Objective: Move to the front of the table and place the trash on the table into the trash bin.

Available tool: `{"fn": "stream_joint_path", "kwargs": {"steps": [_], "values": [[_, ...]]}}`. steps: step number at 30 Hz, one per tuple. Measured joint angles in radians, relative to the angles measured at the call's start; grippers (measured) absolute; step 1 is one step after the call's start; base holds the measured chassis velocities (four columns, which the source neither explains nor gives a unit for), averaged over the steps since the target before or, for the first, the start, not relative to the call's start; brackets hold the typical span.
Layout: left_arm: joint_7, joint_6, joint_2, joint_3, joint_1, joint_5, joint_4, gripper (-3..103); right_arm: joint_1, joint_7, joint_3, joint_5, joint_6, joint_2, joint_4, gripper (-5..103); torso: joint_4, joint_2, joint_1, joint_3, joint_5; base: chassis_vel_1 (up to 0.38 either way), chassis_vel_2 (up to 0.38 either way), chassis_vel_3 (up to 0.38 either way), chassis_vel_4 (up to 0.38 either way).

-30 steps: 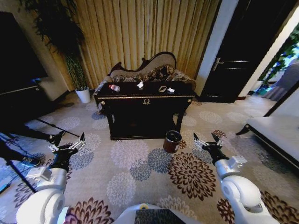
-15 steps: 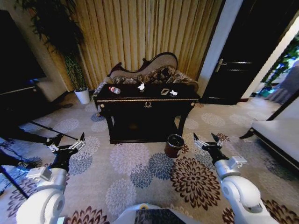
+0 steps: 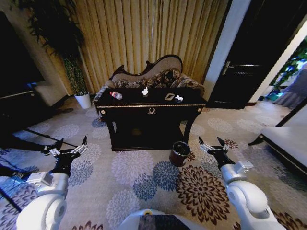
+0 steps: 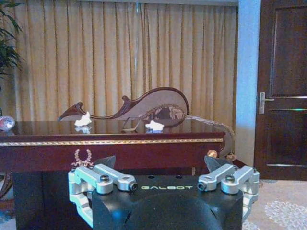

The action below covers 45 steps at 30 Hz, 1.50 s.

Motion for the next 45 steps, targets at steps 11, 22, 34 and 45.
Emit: {"fn": "stream_joint_path", "kwargs": {"steps": [11, 22, 34, 45], "values": [[0.0, -0.001, -0.001, -0.002, 0.004, 0.0, -0.002, 100, 0.001, -0.001, 0.0, 0.001, 0.001, -0.002, -0.001, 100, 0.0001, 0.0, 0.0, 0.0, 0.0003, -0.154, 0.136, 0.143, -0.14], [0.001, -0.003, -0.004, -0.002, 0.006, 0.0, -0.001, 100, 0.001, -0.001, 0.0, 0.001, 0.002, -0.005, 0.0, 100, 0.0001, 0.0, 0.0, 0.0, 0.0, -0.121, 0.124, 0.125, -0.119], [0.002, -0.004, -0.005, -0.002, 0.006, -0.001, 0.002, 100, 0.003, -0.001, -0.005, 0.0, 0.002, -0.005, 0.001, 100, 0.0, 0.0, 0.0, 0.0, -0.0001, -0.154, 0.131, 0.152, -0.156], [0.005, -0.006, -0.008, -0.003, 0.008, -0.001, 0.002, 100, 0.003, -0.001, -0.007, 0.001, 0.004, -0.006, -0.005, 100, 0.0, 0.0, 0.0, 0.0, 0.0004, -0.145, 0.158, 0.151, -0.153]]}}
